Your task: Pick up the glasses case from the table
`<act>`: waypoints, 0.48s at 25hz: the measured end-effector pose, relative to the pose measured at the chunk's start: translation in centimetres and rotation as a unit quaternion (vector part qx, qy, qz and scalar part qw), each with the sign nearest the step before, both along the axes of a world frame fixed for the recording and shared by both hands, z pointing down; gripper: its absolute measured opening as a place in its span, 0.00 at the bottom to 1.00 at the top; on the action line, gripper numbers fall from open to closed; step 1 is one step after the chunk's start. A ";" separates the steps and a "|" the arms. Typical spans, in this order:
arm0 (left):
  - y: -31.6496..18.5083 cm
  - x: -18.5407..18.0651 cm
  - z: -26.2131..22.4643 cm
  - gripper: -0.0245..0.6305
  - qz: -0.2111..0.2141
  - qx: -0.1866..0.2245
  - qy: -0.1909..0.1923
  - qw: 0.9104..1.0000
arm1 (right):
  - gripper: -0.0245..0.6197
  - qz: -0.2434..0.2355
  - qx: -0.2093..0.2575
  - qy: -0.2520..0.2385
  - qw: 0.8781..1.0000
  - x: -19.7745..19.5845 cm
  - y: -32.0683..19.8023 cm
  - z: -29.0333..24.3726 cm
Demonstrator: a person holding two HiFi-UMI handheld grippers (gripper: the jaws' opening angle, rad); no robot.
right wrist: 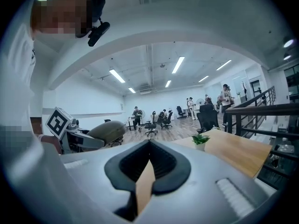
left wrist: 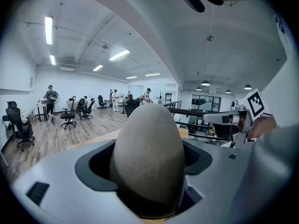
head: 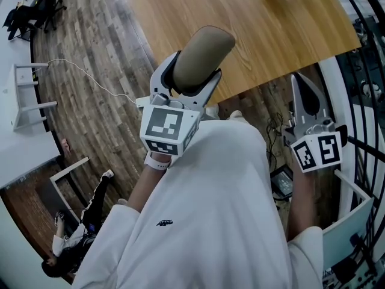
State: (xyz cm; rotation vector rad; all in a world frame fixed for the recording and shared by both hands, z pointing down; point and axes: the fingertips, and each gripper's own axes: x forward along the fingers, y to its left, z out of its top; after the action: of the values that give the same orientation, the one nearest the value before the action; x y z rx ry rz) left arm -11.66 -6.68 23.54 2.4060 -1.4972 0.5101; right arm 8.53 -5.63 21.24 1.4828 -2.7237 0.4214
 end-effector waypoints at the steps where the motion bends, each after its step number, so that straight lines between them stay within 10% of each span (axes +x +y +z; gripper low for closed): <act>1: 0.0 0.1 0.0 0.62 0.000 0.000 0.001 1.000 | 0.05 0.003 -0.001 0.000 1.000 0.2 0.0 0.1; 12: 0.0 1.6 0.4 0.62 0.007 -0.006 0.000 1.000 | 0.05 0.015 -0.002 0.015 1.000 1.6 0.4 0.6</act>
State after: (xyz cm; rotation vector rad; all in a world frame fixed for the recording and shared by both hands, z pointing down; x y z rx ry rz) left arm -10.04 -6.64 23.98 2.4083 -1.4756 0.5216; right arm 10.15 -5.23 21.81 1.5180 -2.6791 0.4007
